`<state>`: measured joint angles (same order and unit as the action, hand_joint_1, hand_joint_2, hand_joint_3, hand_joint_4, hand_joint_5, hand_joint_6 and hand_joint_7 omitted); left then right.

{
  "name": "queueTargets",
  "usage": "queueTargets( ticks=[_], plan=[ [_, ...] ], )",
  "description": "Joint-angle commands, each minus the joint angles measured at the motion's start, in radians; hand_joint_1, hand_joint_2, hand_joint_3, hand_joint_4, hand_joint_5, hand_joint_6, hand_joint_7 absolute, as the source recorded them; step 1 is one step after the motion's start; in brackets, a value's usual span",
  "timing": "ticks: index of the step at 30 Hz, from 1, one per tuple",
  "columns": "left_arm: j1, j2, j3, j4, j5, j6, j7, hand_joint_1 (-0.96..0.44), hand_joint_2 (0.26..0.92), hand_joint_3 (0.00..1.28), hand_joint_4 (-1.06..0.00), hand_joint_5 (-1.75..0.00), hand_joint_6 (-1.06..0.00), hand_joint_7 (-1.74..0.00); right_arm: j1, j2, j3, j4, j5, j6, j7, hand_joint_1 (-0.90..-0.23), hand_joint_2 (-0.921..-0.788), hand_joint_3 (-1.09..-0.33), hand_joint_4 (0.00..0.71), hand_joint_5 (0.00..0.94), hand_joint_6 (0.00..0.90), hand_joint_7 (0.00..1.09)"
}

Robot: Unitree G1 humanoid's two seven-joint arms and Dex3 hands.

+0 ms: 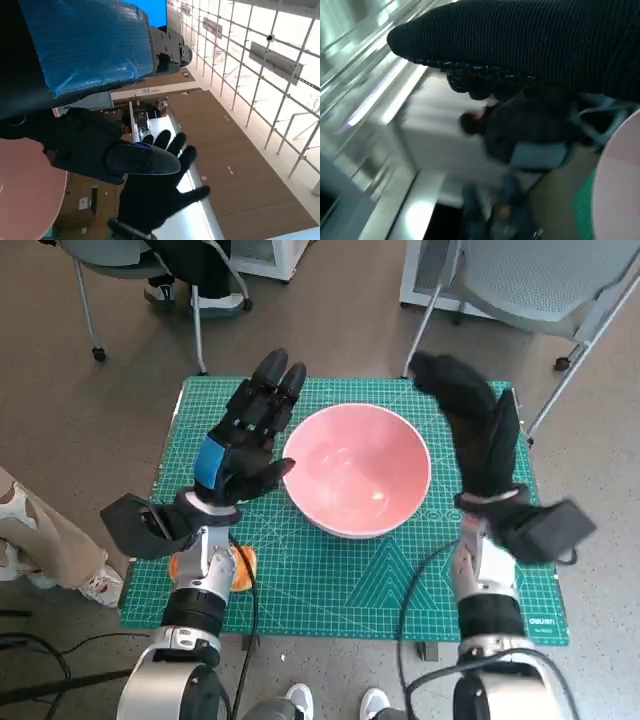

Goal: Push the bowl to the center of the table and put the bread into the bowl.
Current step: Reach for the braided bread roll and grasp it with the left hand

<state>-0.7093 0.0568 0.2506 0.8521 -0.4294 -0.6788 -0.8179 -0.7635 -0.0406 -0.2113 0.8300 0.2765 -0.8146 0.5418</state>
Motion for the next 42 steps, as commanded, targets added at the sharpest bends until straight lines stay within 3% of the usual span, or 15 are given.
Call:
queueTargets(
  ticks=[1, 6, 8, 10, 12, 15, 16, 18, 21, 26, 42],
  plan=[
    [-0.005, 0.006, -0.009, -0.018, 0.010, 0.005, -0.001, -0.52, 0.921, 0.24, -0.02, 0.00, -0.15, 0.00, 0.037, 0.001, 0.015, -0.034, 0.006, 0.013, 0.006, -0.647, -0.921, -0.787, 0.213, 0.007, 0.210, 0.20],
    [0.017, 0.073, -0.012, -0.092, 0.026, 0.009, -0.007, -0.52, 0.921, 0.24, -0.01, 0.00, -0.15, 0.00, 0.046, 0.005, 0.024, -0.050, -0.002, 0.018, -0.013, -0.647, -0.921, -0.785, 0.215, 0.007, 0.209, 0.21],
    [0.036, 0.139, -0.013, -0.147, 0.058, 0.014, -0.001, -0.53, 0.921, 0.23, -0.01, 0.00, -0.13, 0.00, 0.050, 0.007, 0.027, -0.055, -0.002, 0.023, -0.018, -0.647, -0.921, -0.785, 0.216, 0.007, 0.208, 0.21],
    [0.081, 0.274, -0.018, -0.259, 0.159, 0.057, 0.024, -0.56, 0.917, 0.17, 0.00, 0.00, -0.11, 0.00, 0.054, 0.010, 0.030, -0.060, -0.002, 0.027, -0.022, -0.646, -0.921, -0.786, 0.216, 0.007, 0.208, 0.21],
    [0.124, 0.391, -0.019, -0.369, 0.240, 0.128, 0.031, -0.58, 0.907, 0.10, 0.00, 0.00, -0.08, 0.00, 0.058, 0.013, 0.033, -0.065, -0.002, 0.031, -0.025, -0.646, -0.921, -0.786, 0.217, 0.007, 0.208, 0.22],
    [0.213, 0.547, 0.005, -0.569, 0.348, 0.292, 0.021, -0.59, 0.841, 0.03, 0.00, 0.00, -0.04, 0.00, 0.060, 0.014, 0.034, -0.069, -0.001, 0.037, -0.025, -0.645, -0.921, -0.787, 0.220, 0.008, 0.209, 0.22],
    [0.243, 0.585, 0.014, -0.632, 0.374, 0.347, 0.021, -0.51, 0.777, 0.02, 0.00, 0.00, -0.05, -0.01, 0.061, 0.015, 0.034, -0.070, 0.000, 0.039, -0.024, -0.644, -0.921, -0.787, 0.222, 0.009, 0.209, 0.23],
    [0.295, 0.625, 0.036, -0.738, 0.411, 0.436, 0.032, -0.43, 0.753, 0.02, 0.00, 0.00, -0.05, -0.01, 0.061, 0.015, 0.034, -0.073, 0.000, 0.041, -0.025, -0.644, -0.921, -0.787, 0.223, 0.009, 0.209, 0.23],
    [0.366, 0.648, 0.071, -0.864, 0.455, 0.524, 0.062, -0.36, 0.718, 0.01, 0.00, 0.00, -0.07, -0.03, 0.061, 0.015, 0.034, -0.076, 0.001, 0.040, -0.025, -0.643, -0.921, -0.787, 0.224, 0.009, 0.209, 0.24],
    [0.483, 0.654, 0.114, -0.964, 0.434, 0.522, 0.064, -0.32, 0.701, 0.00, 0.00, 0.00, -0.12, -0.07, 0.054, 0.019, 0.034, -0.078, 0.006, 0.044, -0.022, -0.643, -0.921, -0.787, 0.227, 0.009, 0.206, 0.25],
    [0.661, 0.716, 0.078, -1.146, 0.507, 0.666, 0.082, -0.40, 0.697, 0.00, -0.04, -0.02, -0.23, -0.12, 0.028, 0.036, 0.040, -0.054, 0.027, 0.057, 0.002, -0.665, -0.921, -0.781, 0.231, 0.007, 0.188, 0.27]
  ],
)
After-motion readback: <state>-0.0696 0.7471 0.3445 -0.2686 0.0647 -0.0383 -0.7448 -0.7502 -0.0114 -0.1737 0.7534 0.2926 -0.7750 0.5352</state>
